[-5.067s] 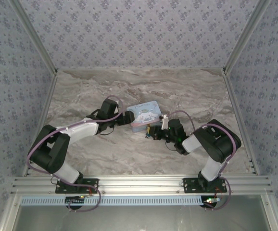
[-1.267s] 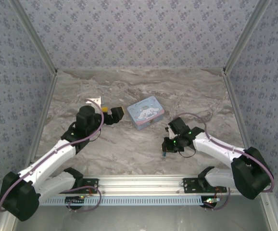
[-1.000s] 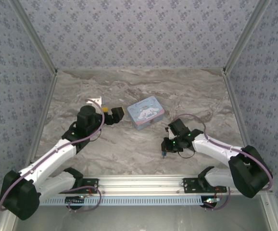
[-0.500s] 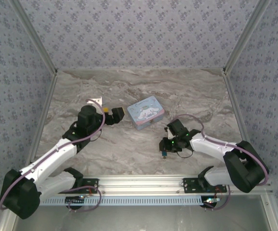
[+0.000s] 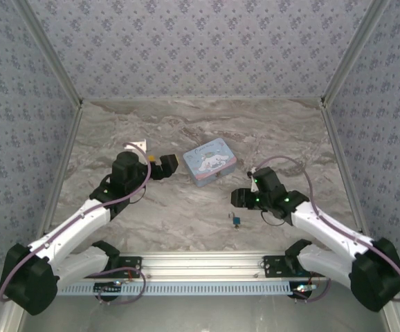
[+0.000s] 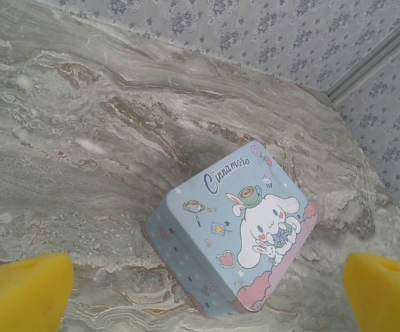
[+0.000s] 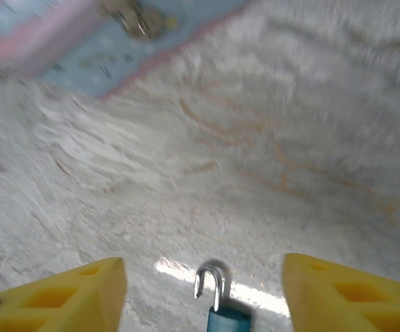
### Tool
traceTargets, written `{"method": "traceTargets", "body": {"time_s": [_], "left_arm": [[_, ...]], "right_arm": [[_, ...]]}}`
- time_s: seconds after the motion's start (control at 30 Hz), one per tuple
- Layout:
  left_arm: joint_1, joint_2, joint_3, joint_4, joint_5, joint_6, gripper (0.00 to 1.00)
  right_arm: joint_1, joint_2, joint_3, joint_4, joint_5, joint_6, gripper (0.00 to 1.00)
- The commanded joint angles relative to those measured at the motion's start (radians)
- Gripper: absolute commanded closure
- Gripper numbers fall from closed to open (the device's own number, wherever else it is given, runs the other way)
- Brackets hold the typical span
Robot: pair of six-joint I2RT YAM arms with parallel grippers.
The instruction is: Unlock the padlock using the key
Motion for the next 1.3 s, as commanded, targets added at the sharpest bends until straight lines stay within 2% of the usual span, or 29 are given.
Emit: {"method": "traceTargets", "body": {"time_s": [0.0,0.33,0.6,0.8,0.9,1.1,1.27], "left_arm": [[0.007,-0.027,0.015,0.003,-0.026,0.004,0.01],[0.006,-0.024,0.015,-0.013,-0.08,-0.006,0.01],[0.008,-0.027,0.016,-0.032,-0.123,0.001,0.01],[0.013,-0.026,0.012,-0.038,-0.134,0.001,0.01],[0.016,-0.023,0.011,-0.039,-0.136,0.001,0.01],[0.026,-0.017,0.007,-0.042,-0.135,0.006,0.01],[0.033,-0.007,0.004,-0.039,-0.133,0.009,0.01]], "right_arm": [[-0.018,-0.089,-0.034,0.027,0.076,-0.012,0.3],[-0.125,-0.281,-0.039,0.062,0.15,-0.116,0.0],[-0.241,-0.302,0.002,0.07,0.245,-0.301,0.0],[-0.265,-0.327,-0.071,0.236,0.353,-0.49,0.0],[-0.282,-0.319,-0.146,0.34,0.36,-0.552,0.0],[-0.354,-0.246,-0.285,0.508,0.445,-0.536,0.0],[-0.476,-0.186,-0.353,0.618,0.362,-0.525,0.0]]}}
